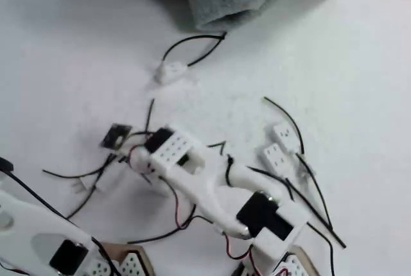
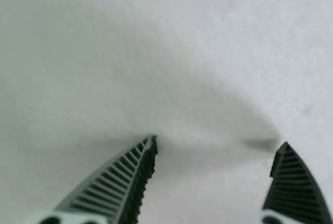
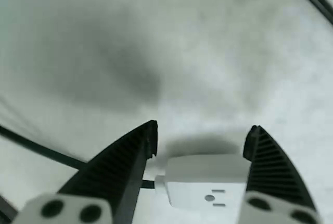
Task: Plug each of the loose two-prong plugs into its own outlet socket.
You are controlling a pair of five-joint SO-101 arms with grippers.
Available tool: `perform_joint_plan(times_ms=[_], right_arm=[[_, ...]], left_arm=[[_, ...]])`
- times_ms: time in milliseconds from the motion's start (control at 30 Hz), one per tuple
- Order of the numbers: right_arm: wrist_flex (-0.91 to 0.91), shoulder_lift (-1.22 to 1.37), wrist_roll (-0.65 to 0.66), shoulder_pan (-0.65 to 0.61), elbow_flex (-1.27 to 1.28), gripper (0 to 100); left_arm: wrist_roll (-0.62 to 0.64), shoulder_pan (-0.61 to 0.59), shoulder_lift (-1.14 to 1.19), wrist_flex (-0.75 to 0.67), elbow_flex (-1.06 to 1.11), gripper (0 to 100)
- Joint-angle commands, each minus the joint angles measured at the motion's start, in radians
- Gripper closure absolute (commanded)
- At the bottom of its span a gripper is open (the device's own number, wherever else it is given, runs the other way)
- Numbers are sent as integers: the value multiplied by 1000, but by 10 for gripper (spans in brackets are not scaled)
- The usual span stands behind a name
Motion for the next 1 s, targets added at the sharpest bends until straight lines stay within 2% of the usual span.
perform_joint_plan(times_ms=[0, 167, 433, 533, 767, 967], right_arm=[[-19, -18, -15, -28, -6, 702], [27, -21, -14, -27, -28, 703], [369, -30, -12, -22, -137, 703], [433, -28, -12, -22, -170, 703], [492, -19, -18, -22, -155, 704], [298, -19, -20, -22, 38, 704]], left_arm=[[-12, -30, -50, -64, -6, 645], [-48, -31, -50, -64, -6, 645], [-49, -41, -50, -64, -6, 645], [-48, -38, -50, -64, -6, 645], [-49, -38, -50, -64, -6, 645], [-51, -39, -50, -74, -6, 645]])
